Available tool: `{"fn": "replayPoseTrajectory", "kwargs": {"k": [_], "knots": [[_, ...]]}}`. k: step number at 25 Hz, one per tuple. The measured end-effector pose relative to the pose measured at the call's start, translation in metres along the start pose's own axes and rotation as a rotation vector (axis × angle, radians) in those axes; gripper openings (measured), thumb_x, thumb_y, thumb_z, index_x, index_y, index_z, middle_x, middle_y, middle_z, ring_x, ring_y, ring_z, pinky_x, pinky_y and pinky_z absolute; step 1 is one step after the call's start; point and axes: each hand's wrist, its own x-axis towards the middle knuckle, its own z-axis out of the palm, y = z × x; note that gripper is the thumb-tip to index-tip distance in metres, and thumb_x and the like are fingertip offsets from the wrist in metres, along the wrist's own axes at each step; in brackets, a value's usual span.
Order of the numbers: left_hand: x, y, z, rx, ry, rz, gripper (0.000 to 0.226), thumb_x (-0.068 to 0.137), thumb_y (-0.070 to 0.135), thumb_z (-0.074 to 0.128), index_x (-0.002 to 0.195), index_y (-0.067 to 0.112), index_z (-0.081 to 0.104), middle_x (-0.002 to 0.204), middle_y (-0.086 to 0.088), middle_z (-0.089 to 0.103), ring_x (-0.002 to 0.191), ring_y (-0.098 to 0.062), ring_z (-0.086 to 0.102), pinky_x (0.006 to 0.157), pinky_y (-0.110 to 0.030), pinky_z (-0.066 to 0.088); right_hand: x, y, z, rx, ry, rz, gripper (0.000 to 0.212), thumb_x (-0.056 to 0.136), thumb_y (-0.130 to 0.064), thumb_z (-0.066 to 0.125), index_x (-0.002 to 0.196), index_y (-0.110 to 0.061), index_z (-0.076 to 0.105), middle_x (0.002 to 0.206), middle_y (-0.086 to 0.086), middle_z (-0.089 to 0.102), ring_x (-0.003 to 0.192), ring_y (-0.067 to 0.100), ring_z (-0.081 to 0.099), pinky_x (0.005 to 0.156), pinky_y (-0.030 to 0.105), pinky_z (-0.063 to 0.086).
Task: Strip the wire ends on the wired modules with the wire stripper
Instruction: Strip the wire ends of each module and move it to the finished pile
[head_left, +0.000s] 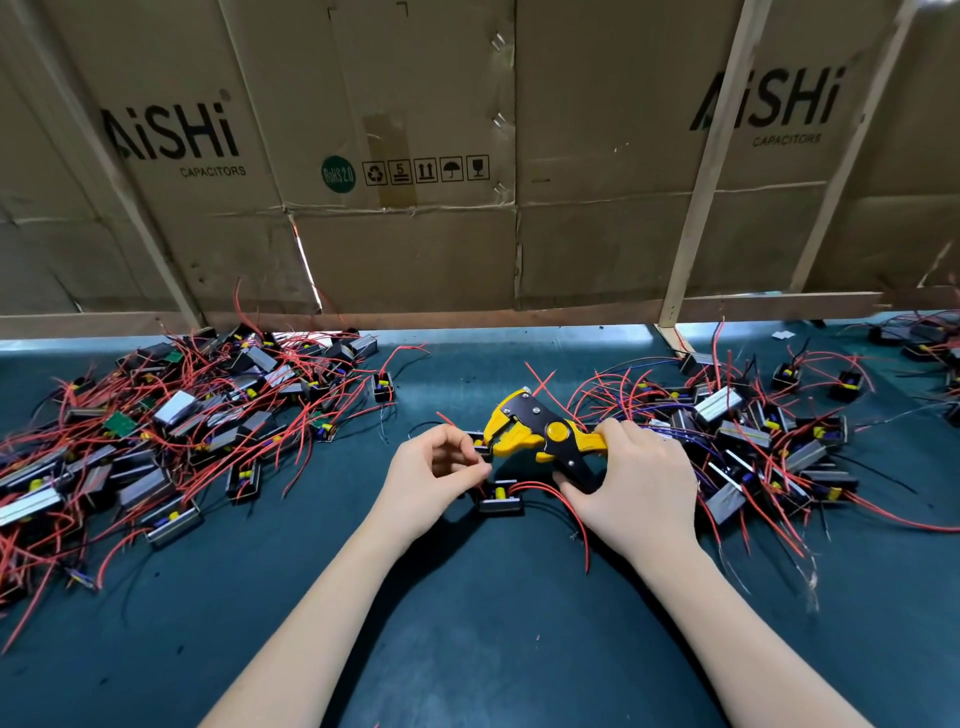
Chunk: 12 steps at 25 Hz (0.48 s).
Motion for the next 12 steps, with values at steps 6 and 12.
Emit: {"fn": "replayPoseTrajectory", "kwargs": {"k": [6,12], "knots": [[0.0024,-0.0007,-0.0012,-0.026,0.002,-0.011,0.022,0.080,-0.005,0.073,0.078,0.010,0.057,0.077,-0.006,0.068,0.071,-0.021,0.060,0.074,-0.029,0.050,0.0003,-0.0023,-0.0043,-0.041,0.044,-0.017,0.045,0.060,-0.052,0.085,0.075,-0.014,0.066,0.066,0.001,0.063,0.064,0.029,0.063,0.057,0.032,0.046],[0.0029,-0.0052,-0.0036,-0.040,-0.006,-0.005,0.021,0.080,-0.003,0.074,0.081,0.011,0.059,0.078,-0.003,0.067,0.071,-0.018,0.059,0.073,-0.025,0.051,0.0022,-0.0019,-0.0060,-0.098,-0.085,0.047,0.046,0.074,-0.068,0.062,0.090,-0.024,0.065,0.084,-0.005,0.067,0.084,0.022,0.066,0.059,0.028,0.038]]}}
